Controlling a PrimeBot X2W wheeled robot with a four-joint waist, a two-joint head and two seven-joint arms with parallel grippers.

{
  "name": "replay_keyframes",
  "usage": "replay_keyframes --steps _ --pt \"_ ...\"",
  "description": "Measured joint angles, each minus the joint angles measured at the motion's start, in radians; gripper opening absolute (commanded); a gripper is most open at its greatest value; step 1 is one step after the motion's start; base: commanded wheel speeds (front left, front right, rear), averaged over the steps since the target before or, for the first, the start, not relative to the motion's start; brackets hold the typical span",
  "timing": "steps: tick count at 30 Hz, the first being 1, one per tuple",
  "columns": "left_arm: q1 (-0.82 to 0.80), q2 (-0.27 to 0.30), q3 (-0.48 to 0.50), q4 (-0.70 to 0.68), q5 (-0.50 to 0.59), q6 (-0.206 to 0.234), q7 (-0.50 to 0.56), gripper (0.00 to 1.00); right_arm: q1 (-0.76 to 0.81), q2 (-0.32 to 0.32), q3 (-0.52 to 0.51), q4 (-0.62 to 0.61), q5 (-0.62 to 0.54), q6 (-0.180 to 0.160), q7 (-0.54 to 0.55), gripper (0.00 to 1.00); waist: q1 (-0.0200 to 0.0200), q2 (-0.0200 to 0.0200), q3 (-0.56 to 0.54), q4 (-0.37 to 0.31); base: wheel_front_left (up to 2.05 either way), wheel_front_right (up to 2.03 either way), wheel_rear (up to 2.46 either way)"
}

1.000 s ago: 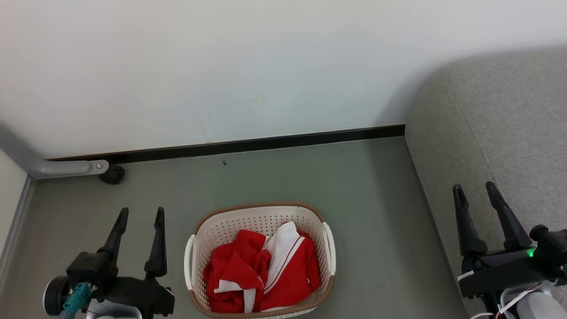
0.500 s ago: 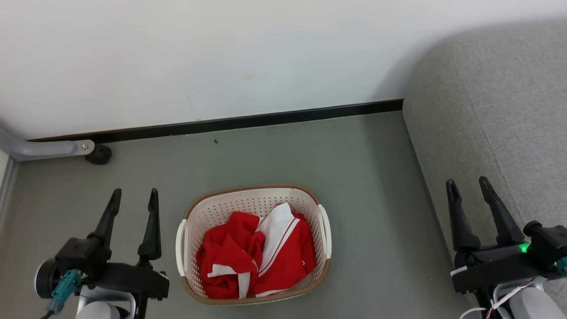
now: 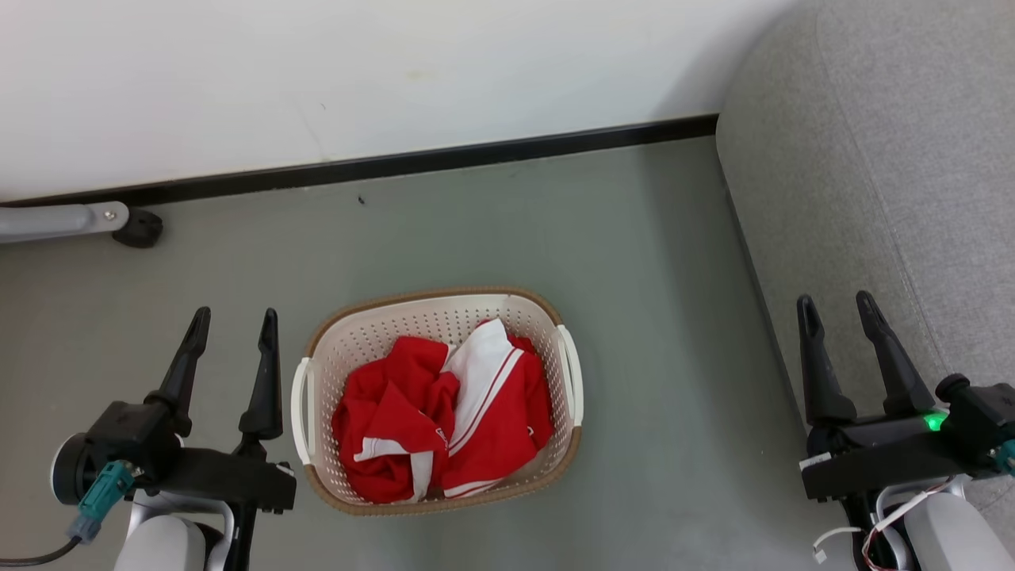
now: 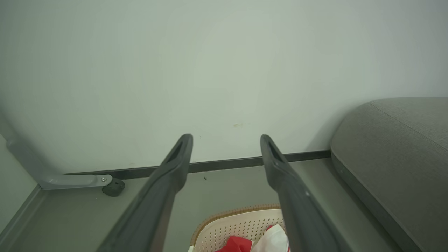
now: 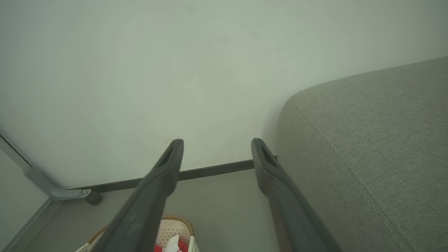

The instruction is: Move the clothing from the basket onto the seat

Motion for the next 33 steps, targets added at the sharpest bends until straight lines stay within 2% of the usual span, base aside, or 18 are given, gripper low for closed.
replay_keyframes --steps 33 --pt "-0.205 0.054 -0.032 0.066 -0.004 -0.015 0.0 1.0 -0.157 0.072 0.003 0.005 -0.044 0.01 0.0 1.0 0.0 0.0 0.309 -0.057 0.0 0.0 0.0"
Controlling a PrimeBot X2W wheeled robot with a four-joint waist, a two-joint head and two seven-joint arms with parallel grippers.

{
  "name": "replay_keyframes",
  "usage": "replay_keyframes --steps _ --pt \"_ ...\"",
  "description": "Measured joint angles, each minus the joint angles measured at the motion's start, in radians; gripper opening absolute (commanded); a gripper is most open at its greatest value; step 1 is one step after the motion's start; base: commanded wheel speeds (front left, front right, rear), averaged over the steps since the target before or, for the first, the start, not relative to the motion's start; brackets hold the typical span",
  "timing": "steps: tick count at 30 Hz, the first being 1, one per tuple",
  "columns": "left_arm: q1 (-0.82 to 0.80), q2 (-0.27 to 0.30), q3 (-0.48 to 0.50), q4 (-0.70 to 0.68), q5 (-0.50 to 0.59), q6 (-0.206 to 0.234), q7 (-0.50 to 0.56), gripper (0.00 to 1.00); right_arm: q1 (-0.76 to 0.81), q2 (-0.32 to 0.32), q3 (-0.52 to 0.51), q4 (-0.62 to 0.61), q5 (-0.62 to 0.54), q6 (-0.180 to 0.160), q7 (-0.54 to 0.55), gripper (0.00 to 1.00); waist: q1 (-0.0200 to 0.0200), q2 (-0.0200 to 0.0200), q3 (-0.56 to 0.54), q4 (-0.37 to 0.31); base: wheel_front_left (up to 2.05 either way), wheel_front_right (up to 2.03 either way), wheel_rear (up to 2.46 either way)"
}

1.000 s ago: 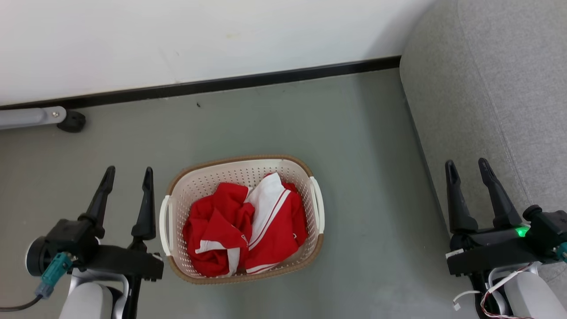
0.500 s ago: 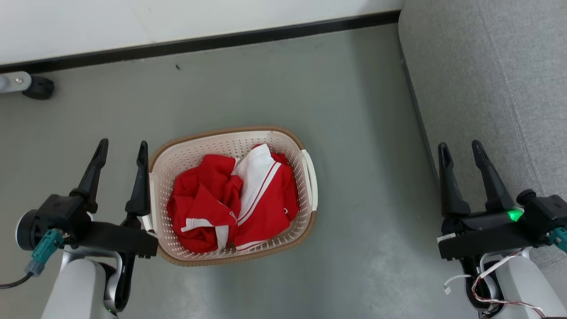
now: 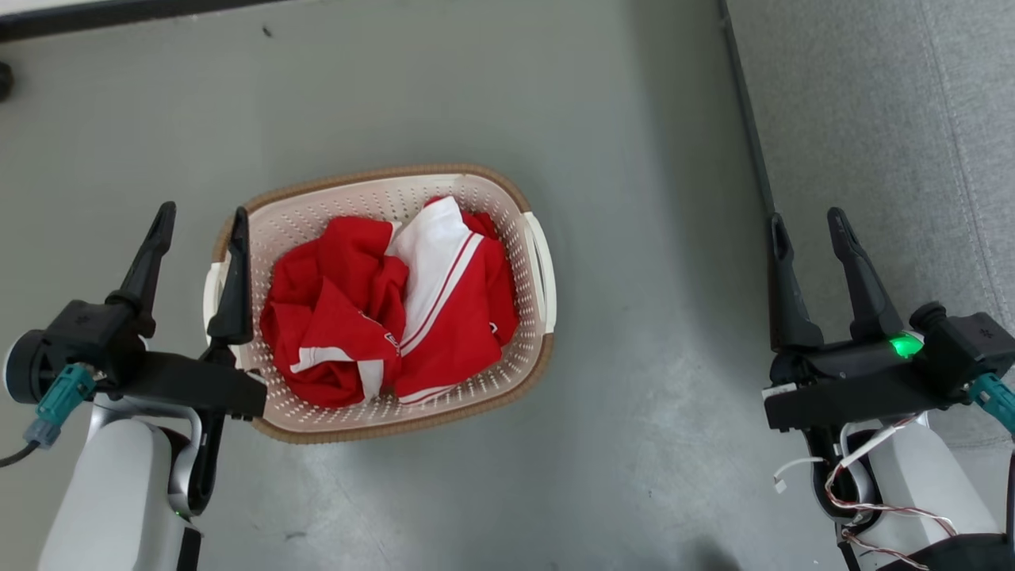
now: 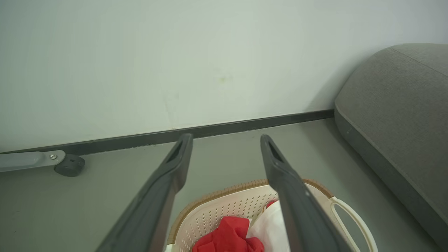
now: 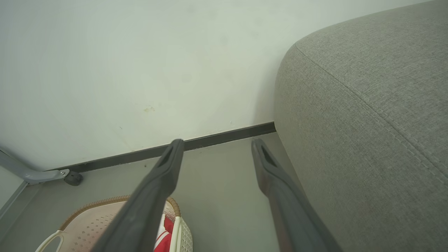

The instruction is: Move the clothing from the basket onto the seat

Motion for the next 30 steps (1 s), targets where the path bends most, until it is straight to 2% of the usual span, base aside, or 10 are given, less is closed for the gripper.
replay_keyframes --steps 8,25,27,30 --pt "-0.046 0.029 -0.019 0.049 0.002 -0.001 -0.003 1.0 -0.039 0.007 0.013 0.001 0.0 0.007 0.0 1.0 0.0 0.0 0.077 -0.019 0.0 0.0 0.0" --pt "-0.186 0.089 -0.128 0.216 0.033 -0.001 0.032 1.0 -0.105 0.014 0.066 0.009 0.008 0.007 -0.004 1.0 0.0 0.0 0.21 -0.069 0.0 0.0 0.0" --pt "-0.197 0.094 -0.135 0.243 0.033 -0.001 0.041 1.0 -0.114 0.014 0.089 0.009 0.029 0.003 -0.004 1.0 0.0 0.0 0.224 -0.076 0.0 0.0 0.0" --pt "-0.207 0.094 -0.143 0.304 0.033 -0.001 0.068 1.0 -0.12 0.015 0.123 0.008 0.064 -0.021 -0.004 1.0 0.0 -0.0001 0.246 -0.091 0.0 0.0 0.0"
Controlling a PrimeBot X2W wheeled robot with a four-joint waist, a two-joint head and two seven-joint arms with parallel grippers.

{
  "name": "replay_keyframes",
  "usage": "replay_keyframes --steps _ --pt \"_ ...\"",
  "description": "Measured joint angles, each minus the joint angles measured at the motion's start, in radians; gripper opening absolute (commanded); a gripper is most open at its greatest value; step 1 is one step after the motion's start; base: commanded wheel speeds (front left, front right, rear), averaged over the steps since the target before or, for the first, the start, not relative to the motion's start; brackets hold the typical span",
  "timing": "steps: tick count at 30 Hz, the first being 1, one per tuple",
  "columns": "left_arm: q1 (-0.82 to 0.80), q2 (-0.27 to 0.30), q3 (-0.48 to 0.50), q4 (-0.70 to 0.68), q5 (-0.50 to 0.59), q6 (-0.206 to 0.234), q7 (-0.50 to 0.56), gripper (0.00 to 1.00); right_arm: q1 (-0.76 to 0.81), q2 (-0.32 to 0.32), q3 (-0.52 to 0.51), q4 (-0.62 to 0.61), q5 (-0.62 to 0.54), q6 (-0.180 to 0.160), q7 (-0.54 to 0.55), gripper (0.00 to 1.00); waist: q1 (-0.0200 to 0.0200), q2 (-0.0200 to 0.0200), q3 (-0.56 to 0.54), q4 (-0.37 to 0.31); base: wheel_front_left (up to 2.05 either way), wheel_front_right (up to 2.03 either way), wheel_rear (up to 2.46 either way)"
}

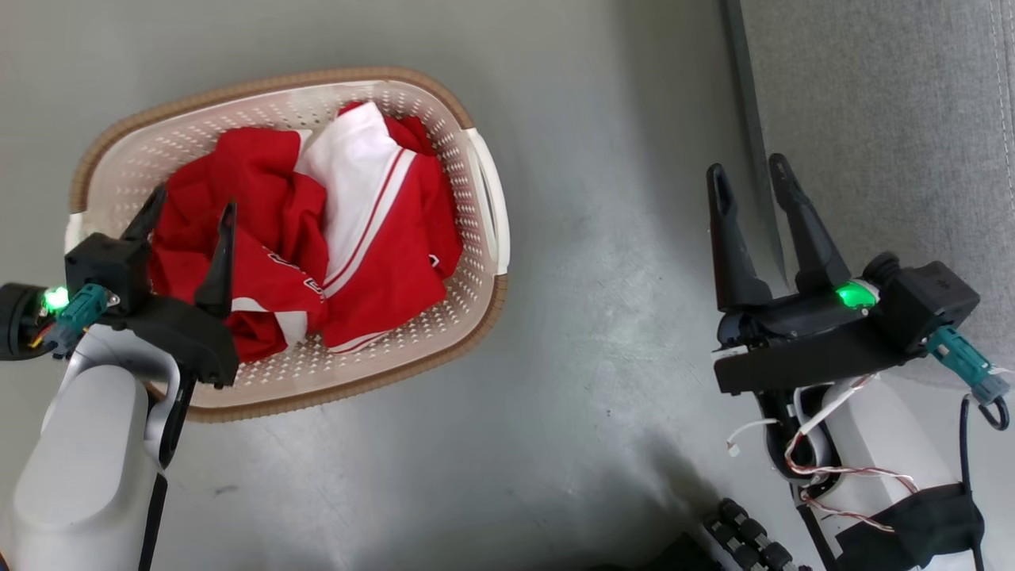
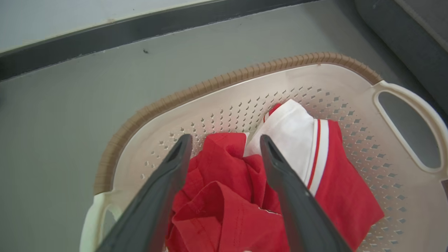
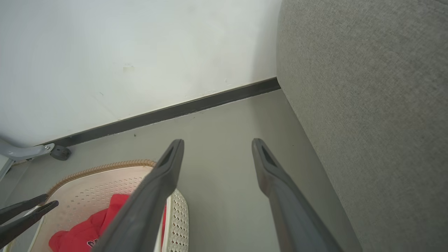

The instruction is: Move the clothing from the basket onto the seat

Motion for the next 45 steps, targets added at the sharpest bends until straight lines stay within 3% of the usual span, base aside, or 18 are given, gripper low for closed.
replay_keyframes --steps 27,45 --pt "-0.116 0.015 -0.039 0.28 0.028 0.001 0.168 1.0 -0.031 0.001 0.083 0.009 0.072 -0.062 0.0 1.0 -0.0002 -0.0001 0.047 -0.063 0.0 0.0 0.0" --pt "-0.142 0.013 -0.185 0.328 0.081 0.012 0.215 1.0 -0.036 0.001 0.101 0.012 0.087 -0.086 0.0 1.0 -0.0002 -0.0002 0.039 -0.079 0.0 0.0 0.0"
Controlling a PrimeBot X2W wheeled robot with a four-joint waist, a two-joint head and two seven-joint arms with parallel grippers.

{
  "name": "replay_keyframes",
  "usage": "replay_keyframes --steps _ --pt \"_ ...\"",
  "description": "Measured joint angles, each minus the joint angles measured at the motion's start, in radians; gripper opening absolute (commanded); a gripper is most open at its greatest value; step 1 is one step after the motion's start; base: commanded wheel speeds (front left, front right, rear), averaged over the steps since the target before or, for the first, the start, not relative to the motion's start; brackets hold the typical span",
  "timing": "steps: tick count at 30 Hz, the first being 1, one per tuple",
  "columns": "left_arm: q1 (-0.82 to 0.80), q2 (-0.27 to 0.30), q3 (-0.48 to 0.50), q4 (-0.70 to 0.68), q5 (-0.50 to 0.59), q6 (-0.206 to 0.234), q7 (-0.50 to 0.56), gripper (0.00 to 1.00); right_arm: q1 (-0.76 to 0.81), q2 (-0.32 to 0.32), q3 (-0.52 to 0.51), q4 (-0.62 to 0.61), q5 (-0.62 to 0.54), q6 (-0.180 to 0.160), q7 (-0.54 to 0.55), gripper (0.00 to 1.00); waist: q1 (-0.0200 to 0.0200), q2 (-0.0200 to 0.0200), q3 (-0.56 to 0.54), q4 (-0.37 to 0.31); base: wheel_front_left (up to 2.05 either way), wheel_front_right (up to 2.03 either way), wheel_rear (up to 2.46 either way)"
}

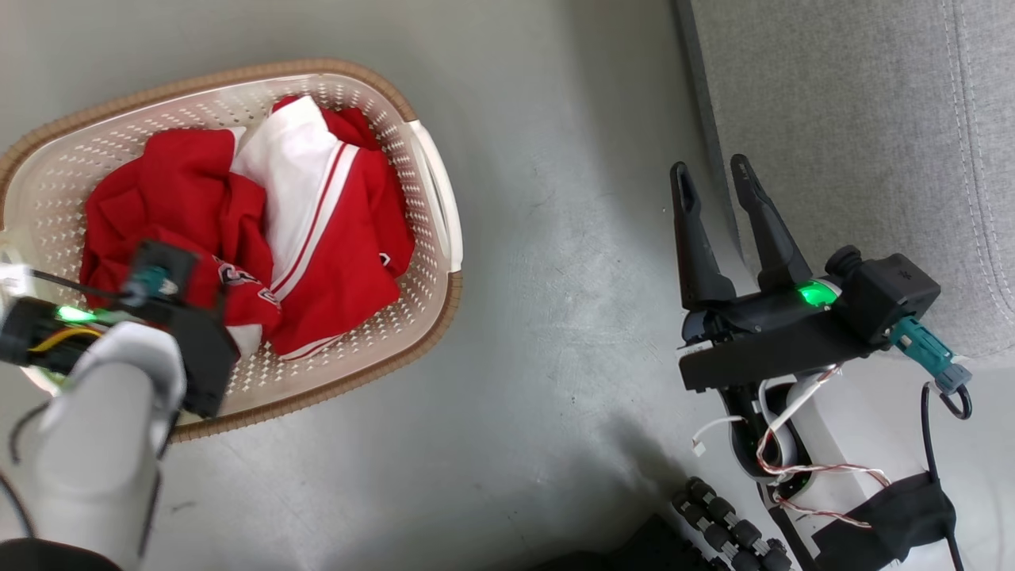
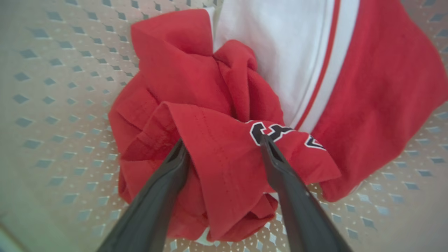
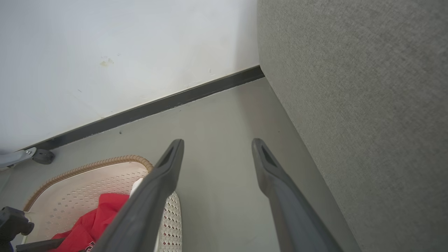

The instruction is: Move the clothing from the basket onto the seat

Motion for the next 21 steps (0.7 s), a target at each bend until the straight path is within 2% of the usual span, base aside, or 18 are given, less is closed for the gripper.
replay_keyframes --steps 4,14,15,17,18,21 --pt "0.008 -0.036 -0.062 0.028 0.032 -0.019 0.018 1.0 0.0 0.0 0.004 -0.001 0.0 -0.001 0.0 1.0 0.0004 0.0003 0.001 -0.004 0.0 0.0 0.0" --pt "-0.012 -0.019 -0.116 0.057 0.102 -0.019 0.027 1.0 0.0 0.001 0.01 -0.003 0.009 -0.01 0.0 1.0 0.0002 0.0001 0.006 -0.012 0.0 0.0 0.0" --pt "-0.019 -0.018 -0.118 0.06 0.103 -0.019 0.028 0.75 0.0 0.001 0.011 -0.004 0.009 -0.01 0.0 1.0 0.0002 0.0002 0.007 -0.013 0.0 0.0 0.0" --pt "-0.032 -0.016 -0.12 0.065 0.105 -0.019 0.027 0.15 0.0 0.001 0.012 -0.004 0.009 -0.01 0.0 1.0 0.0002 0.0003 0.009 -0.014 0.0 0.0 0.0" --pt "-0.035 -0.016 -0.119 0.066 0.105 -0.019 0.027 0.0 0.0 0.001 0.012 -0.004 0.009 -0.01 0.0 1.0 0.0003 0.0002 0.01 -0.015 0.0 0.0 0.0" --pt "-0.04 -0.017 -0.12 0.071 0.105 -0.019 0.026 0.0 0.0 0.001 0.012 -0.004 0.009 -0.01 0.0 1.0 0.0002 0.0002 0.012 -0.016 0.0 0.0 0.0"
